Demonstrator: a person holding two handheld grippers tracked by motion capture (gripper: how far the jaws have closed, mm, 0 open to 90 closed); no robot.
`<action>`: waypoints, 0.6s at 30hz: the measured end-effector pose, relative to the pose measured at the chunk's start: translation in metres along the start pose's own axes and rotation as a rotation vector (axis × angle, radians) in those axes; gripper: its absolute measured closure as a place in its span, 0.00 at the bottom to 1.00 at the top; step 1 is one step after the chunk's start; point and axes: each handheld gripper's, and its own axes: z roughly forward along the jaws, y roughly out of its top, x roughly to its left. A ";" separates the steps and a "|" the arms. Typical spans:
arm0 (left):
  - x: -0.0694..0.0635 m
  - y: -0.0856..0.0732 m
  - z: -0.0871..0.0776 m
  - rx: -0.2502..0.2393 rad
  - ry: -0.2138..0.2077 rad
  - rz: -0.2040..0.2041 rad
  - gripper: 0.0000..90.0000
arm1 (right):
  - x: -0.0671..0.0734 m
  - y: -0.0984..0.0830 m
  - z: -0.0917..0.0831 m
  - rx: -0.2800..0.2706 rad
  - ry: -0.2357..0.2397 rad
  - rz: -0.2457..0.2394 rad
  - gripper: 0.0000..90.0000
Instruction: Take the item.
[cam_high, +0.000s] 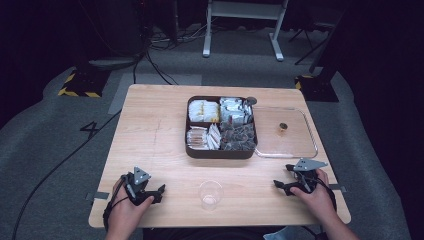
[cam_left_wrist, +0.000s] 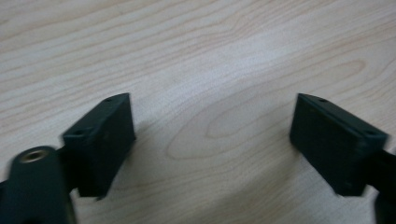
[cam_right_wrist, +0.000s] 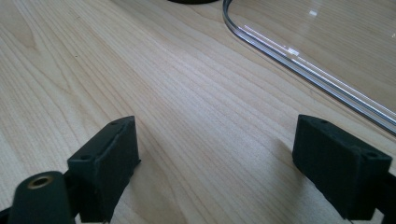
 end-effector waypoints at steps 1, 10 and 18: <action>0.000 0.001 0.000 0.008 -0.002 0.004 0.22 | 0.000 0.000 0.000 0.000 0.000 0.000 0.16; -0.008 0.016 -0.013 0.008 -0.060 0.010 0.37 | 0.000 0.000 0.000 0.000 -0.001 0.000 0.16; -0.017 0.039 -0.029 0.043 -0.125 0.086 0.37 | 0.000 0.000 0.000 -0.001 -0.001 0.000 0.16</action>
